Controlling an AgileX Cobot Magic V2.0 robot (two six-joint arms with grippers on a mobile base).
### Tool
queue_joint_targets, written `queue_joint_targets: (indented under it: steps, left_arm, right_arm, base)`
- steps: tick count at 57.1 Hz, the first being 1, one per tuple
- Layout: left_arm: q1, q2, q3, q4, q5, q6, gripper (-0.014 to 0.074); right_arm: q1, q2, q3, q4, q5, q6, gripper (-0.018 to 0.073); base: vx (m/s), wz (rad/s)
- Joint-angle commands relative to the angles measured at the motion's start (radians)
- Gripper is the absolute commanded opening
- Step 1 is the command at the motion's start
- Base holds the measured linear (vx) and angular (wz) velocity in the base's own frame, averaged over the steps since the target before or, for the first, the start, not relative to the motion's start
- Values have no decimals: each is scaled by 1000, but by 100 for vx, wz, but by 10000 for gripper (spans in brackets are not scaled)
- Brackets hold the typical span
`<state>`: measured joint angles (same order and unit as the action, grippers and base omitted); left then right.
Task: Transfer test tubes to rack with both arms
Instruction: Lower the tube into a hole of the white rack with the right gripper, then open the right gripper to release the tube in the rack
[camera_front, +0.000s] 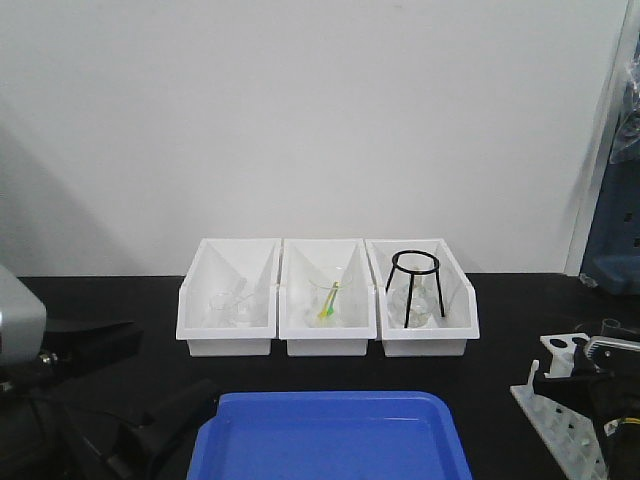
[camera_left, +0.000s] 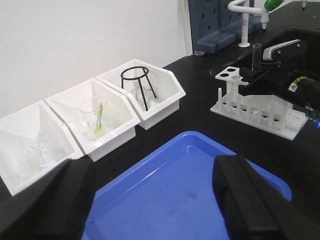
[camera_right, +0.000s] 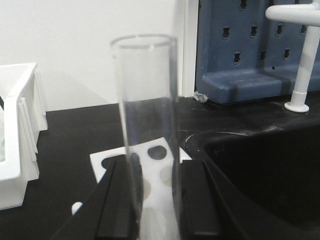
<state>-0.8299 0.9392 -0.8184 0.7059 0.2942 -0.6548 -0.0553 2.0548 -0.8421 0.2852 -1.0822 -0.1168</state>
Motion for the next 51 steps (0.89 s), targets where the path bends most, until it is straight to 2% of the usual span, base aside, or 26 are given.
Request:
queue_joint_targets:
  steps: [1,13,36,41,51]
  left_arm:
    - [-7,-11,-32,18,-56,-1,589]
    - [-7,-11,-32,18,-68,-1,589]
    - [-7,-11,-32,16,-70,-2,589]
    - [-7,-11,-32,16,-70,-2,589]
    - [-7,-11,-32,16,-70,-2,589]
  right_arm:
    - [-7,-20,-12,-9,-32,1,1]
    - [-7,-19,-12,-9,-43,3,68]
    - [-7,-19,-12,-9,-67,20,379]
    - [-7,-19,-12,-9,-75,22,409]
    - [-7,-34,-12,-10,-86,22,412]
  base:
    - [0,0]
    - [0,0]
    - [0,0]
    - [0,0]
    - [0,0]
